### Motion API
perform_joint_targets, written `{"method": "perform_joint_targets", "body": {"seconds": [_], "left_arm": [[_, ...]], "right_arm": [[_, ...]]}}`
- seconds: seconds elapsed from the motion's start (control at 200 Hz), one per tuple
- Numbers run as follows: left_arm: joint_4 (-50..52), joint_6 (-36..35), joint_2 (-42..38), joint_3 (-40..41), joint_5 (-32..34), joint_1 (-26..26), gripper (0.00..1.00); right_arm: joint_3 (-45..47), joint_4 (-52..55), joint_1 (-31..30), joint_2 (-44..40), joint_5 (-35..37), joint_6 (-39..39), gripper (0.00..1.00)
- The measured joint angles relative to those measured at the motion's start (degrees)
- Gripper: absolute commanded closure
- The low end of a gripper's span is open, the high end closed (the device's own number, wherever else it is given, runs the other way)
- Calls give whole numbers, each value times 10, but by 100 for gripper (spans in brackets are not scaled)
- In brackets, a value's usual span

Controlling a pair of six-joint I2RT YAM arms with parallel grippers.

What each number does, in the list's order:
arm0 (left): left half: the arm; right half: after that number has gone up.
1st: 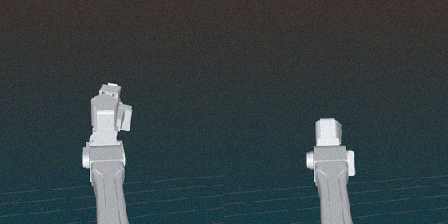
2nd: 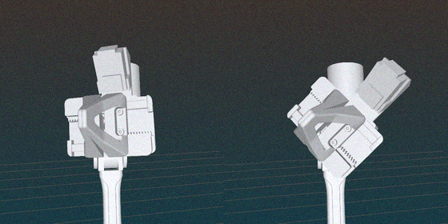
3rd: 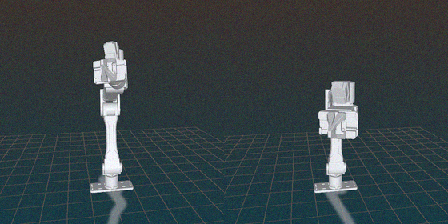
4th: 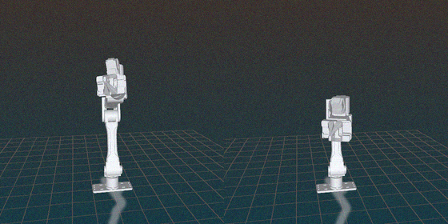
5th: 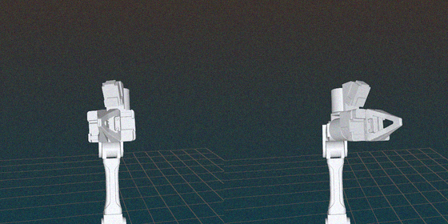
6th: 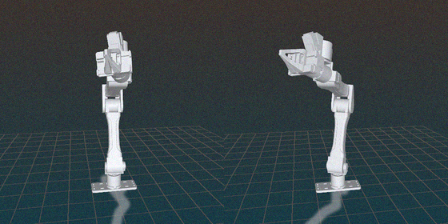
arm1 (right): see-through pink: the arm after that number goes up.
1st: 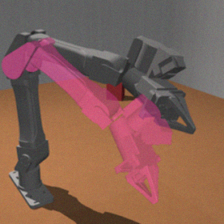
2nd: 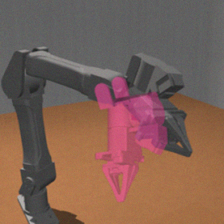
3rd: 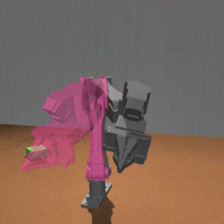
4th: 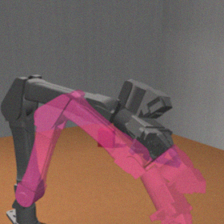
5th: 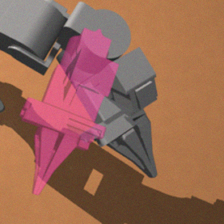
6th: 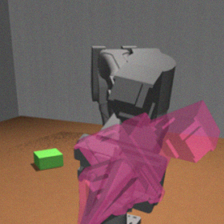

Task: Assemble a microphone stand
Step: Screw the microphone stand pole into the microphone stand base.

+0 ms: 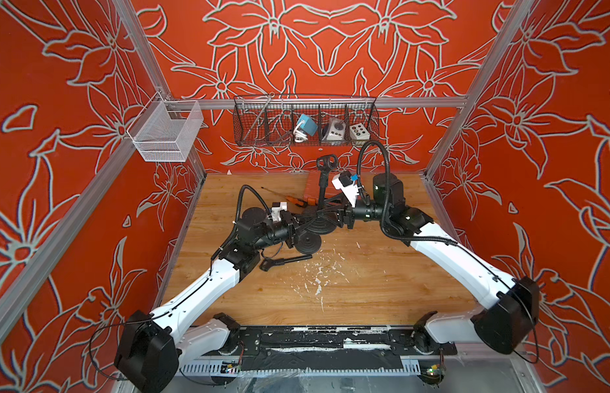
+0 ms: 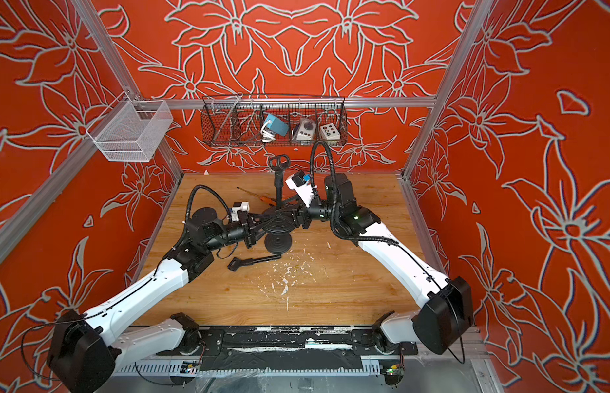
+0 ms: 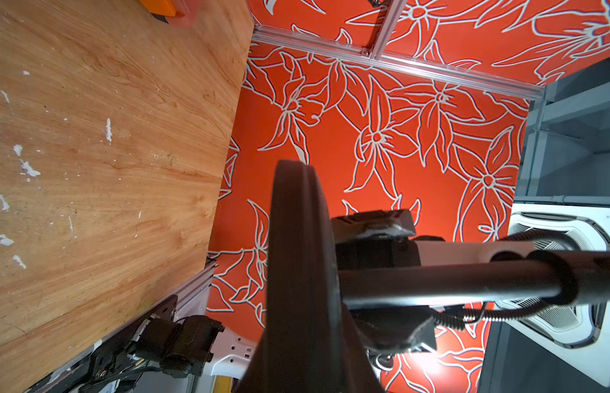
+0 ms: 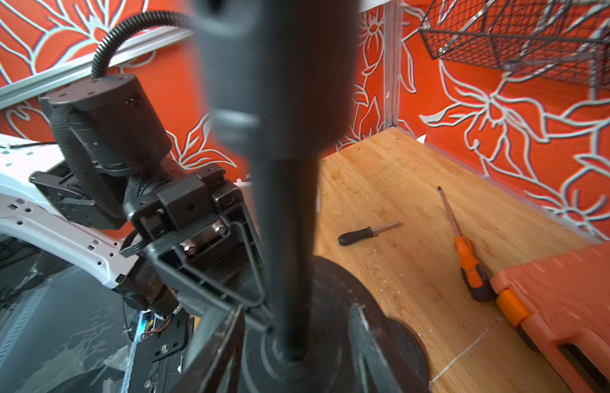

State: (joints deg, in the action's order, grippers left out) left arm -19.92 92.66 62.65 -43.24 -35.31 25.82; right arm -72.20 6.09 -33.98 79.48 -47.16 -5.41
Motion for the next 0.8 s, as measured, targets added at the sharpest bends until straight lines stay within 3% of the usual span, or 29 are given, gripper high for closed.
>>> {"method": "perform_joint_targets", "body": {"seconds": [0.13,0.235,0.315,0.38,0.621,0.731,0.756,0.801], "left_arm": [[-12,7,0,3,-9,0,100],[-16,13,0,3,-10,-1,100],[-18,18,0,3,-10,-3,100],[-13,17,1,5,-9,-4,100],[-6,12,7,7,-4,-9,100],[-8,10,14,7,-3,-10,100],[-8,10,15,7,-3,-10,100],[-8,10,17,7,-3,-10,100]], "right_arm": [[-9,-4,2,15,-33,1,70],[-9,-12,2,16,-44,-5,100],[1,-28,-2,13,-34,-10,100],[16,-33,-16,1,17,-17,100],[30,2,-163,-39,450,-95,100],[22,14,-191,-31,536,-115,100],[22,16,-191,-31,538,-116,91],[22,19,-186,-31,526,-116,67]]}}
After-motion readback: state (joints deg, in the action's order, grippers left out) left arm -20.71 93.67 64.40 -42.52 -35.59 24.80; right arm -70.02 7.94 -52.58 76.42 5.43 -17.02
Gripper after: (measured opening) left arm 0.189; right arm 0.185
